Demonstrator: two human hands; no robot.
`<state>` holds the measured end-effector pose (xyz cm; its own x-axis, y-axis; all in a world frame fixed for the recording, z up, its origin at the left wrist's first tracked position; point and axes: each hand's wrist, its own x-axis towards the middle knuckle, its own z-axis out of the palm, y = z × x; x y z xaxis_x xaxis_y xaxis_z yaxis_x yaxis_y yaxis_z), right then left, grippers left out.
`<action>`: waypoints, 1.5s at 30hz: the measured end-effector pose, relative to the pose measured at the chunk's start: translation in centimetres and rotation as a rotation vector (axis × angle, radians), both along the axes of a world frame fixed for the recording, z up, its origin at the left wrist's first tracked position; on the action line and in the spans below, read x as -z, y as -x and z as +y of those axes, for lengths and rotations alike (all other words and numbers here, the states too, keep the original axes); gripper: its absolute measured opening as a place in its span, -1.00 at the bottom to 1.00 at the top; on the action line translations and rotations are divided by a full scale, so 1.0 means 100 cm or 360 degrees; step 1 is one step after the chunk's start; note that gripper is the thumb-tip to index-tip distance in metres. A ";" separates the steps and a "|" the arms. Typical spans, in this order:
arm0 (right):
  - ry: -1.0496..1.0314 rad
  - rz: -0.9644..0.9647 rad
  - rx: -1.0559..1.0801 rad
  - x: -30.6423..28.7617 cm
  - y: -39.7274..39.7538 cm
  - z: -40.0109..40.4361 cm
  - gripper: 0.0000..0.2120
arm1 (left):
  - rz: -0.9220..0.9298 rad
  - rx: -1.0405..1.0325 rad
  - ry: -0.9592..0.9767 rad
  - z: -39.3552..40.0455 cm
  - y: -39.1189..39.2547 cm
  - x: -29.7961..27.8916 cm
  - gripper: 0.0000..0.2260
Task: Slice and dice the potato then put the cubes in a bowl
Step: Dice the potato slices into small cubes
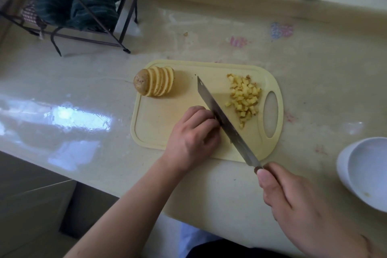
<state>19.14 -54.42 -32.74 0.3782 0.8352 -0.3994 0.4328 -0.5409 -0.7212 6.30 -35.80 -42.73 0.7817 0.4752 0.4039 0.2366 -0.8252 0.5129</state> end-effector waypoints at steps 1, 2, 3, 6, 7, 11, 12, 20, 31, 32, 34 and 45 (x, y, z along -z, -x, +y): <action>0.0002 -0.0024 0.0002 0.000 -0.001 -0.002 -0.59 | 0.0000 -0.0002 0.0007 0.001 0.000 0.000 -0.98; 0.0007 -0.0035 0.0004 0.000 -0.001 -0.006 -0.55 | 0.0000 -0.0003 0.0013 0.001 0.000 0.000 -0.97; 0.0021 -0.0036 -0.0005 -0.001 -0.002 -0.009 -0.50 | 0.0001 -0.0002 0.0019 0.001 -0.001 0.000 -0.97; 0.0125 -0.0053 -0.0058 -0.008 -0.002 -0.018 -0.40 | -0.0008 -0.0002 0.0033 0.001 0.000 0.002 -0.96; 0.0153 -0.0062 -0.0065 -0.009 -0.002 -0.019 -0.40 | -0.0012 0.0000 0.0037 0.002 0.000 0.002 -0.95; 0.0145 -0.0103 -0.0097 -0.002 0.004 -0.006 -0.49 | -0.0035 -0.0001 0.0081 0.003 0.000 0.002 -0.95; 0.0116 -0.0098 -0.0096 0.003 0.005 0.000 -0.52 | -0.0037 0.0001 0.0088 0.003 0.000 0.001 -0.95; -0.0020 -0.0114 0.0000 0.008 -0.007 0.011 -0.58 | -0.0036 0.0006 0.0025 0.002 -0.001 -0.001 -0.98; 0.0013 -0.0078 -0.0081 -0.002 0.002 -0.001 -0.58 | -0.0065 -0.0002 -0.0014 0.001 0.008 0.003 -0.98; 0.0015 -0.0080 -0.0081 -0.001 0.003 -0.003 -0.55 | -0.0064 -0.0001 -0.0007 0.002 0.008 0.003 -0.98; 0.0048 -0.0069 -0.0087 0.000 0.002 -0.008 -0.54 | -0.0059 -0.0005 0.0005 0.002 0.009 0.003 -0.97; -0.0017 -0.0129 -0.0113 0.016 0.008 0.013 -0.57 | -0.0061 -0.0010 0.0081 0.003 0.007 0.000 -0.98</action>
<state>18.31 -53.08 -34.29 0.3485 0.8650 -0.3609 0.5267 -0.4993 -0.6880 5.60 -35.55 -42.70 0.7630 0.5009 0.4087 0.2211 -0.7963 0.5631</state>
